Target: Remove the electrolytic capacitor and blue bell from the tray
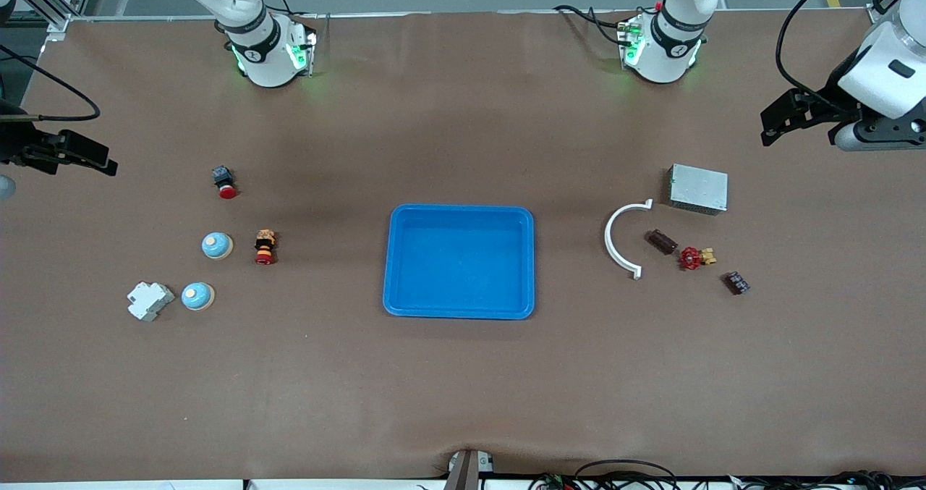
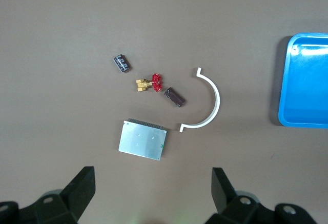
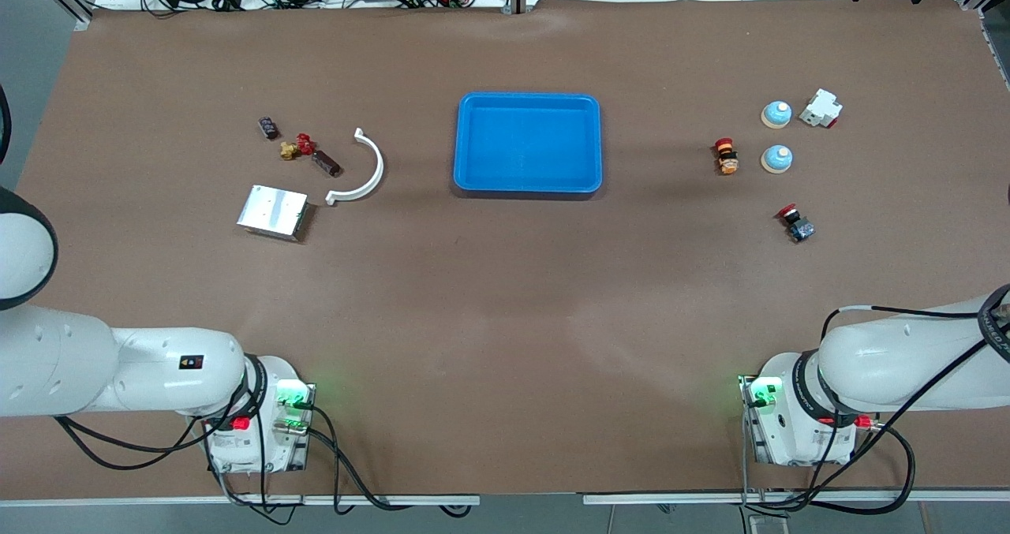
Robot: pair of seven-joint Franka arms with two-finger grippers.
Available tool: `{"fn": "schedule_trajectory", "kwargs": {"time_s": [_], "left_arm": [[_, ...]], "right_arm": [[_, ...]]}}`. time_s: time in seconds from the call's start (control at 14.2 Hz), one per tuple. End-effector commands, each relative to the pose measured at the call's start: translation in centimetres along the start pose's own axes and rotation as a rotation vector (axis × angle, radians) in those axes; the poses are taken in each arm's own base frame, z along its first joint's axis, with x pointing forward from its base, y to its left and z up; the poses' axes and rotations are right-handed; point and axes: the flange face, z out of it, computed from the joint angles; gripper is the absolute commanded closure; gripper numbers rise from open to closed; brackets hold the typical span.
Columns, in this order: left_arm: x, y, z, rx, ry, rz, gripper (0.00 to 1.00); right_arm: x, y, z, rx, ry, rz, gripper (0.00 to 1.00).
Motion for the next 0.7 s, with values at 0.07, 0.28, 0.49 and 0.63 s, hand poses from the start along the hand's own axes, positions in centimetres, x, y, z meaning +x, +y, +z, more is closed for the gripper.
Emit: {"fn": "schedule_trajectory", "kwargs": {"time_s": [0.07,0.28,0.49,0.63], "left_arm": [[-0.03,-0.12,-0.86,-0.018,0.008,-0.002,0.00],[0.04,0.12,-0.85,-0.040,0.006,0.000,0.00],[0.12,-0.15,-0.84,-0.031,0.007,0.012,0.00],[0.12,-0.12,-0.91,-0.027,0.009,0.009,0.00]], "right_arm": [[-0.58,0.09,-0.74,-0.013,0.005,0.011,0.00],[-0.57,0.10,-0.75,-0.020,0.006,0.007,0.00],[-0.59,-0.02,-1.23,-0.072,0.014,-0.001,0.00],[-0.56,0.14,-1.34,-0.072,0.019,0.001,0.00]]}}
